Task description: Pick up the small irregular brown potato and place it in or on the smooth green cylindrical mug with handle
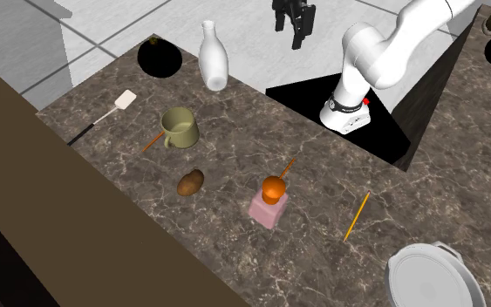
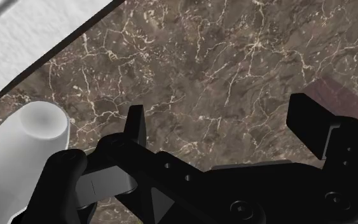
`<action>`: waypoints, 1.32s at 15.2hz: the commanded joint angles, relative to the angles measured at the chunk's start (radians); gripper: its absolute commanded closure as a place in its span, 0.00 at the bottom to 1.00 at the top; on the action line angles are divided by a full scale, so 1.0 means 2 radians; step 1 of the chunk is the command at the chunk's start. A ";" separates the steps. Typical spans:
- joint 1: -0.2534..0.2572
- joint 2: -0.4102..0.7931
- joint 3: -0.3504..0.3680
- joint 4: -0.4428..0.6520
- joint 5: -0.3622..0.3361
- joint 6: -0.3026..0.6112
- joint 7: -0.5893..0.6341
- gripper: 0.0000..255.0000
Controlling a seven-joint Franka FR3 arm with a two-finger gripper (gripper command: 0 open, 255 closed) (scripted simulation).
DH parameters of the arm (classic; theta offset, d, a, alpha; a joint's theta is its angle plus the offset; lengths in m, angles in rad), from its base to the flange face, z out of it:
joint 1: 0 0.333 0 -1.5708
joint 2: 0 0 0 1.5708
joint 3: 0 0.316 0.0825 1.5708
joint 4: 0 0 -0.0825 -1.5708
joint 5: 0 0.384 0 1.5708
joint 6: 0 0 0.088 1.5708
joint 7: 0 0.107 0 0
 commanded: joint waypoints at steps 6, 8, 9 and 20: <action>0.012 0.080 0.023 0.014 0.012 0.059 0.017 0.00; 0.016 0.115 0.031 0.024 0.015 0.080 0.024 0.00; 0.018 0.132 0.036 0.030 0.016 0.090 0.027 0.00; 0.037 0.336 0.076 0.137 0.012 0.169 0.067 0.00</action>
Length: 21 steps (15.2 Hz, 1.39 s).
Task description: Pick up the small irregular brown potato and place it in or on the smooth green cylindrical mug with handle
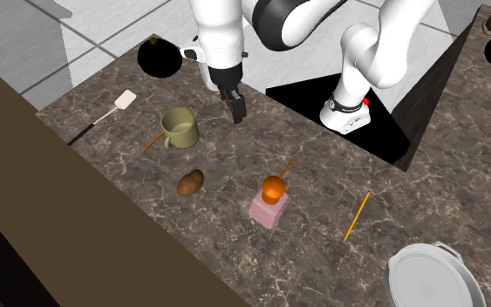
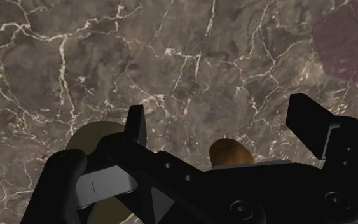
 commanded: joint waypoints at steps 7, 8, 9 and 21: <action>0.017 0.161 0.018 0.121 -0.021 0.024 0.031 0.00; 0.020 0.181 0.019 0.140 -0.024 0.024 0.035 0.00; 0.023 0.201 0.020 0.159 -0.027 0.023 0.039 0.00; 0.055 0.395 0.022 0.357 -0.055 0.002 0.065 0.00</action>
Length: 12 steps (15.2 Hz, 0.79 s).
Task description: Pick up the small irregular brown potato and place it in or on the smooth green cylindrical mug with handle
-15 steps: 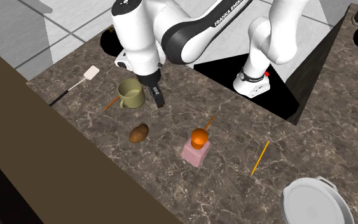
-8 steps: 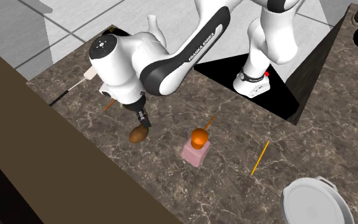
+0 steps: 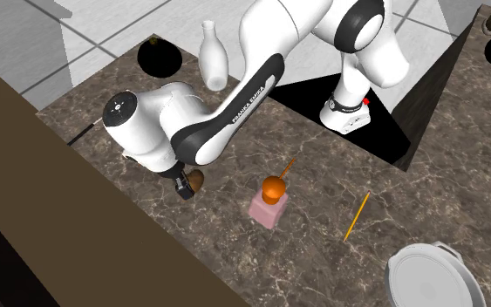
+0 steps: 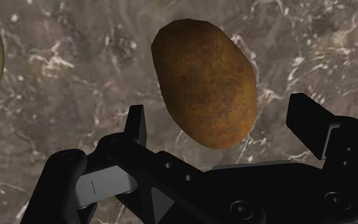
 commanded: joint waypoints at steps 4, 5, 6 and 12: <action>0.001 0.009 -0.001 -0.019 -0.001 0.029 0.000 0.00; 0.001 0.010 -0.001 -0.022 -0.001 0.032 0.000 0.00; 0.001 0.010 -0.001 -0.022 -0.001 0.032 0.000 0.00; 0.001 0.010 -0.001 -0.021 -0.001 0.032 0.000 0.00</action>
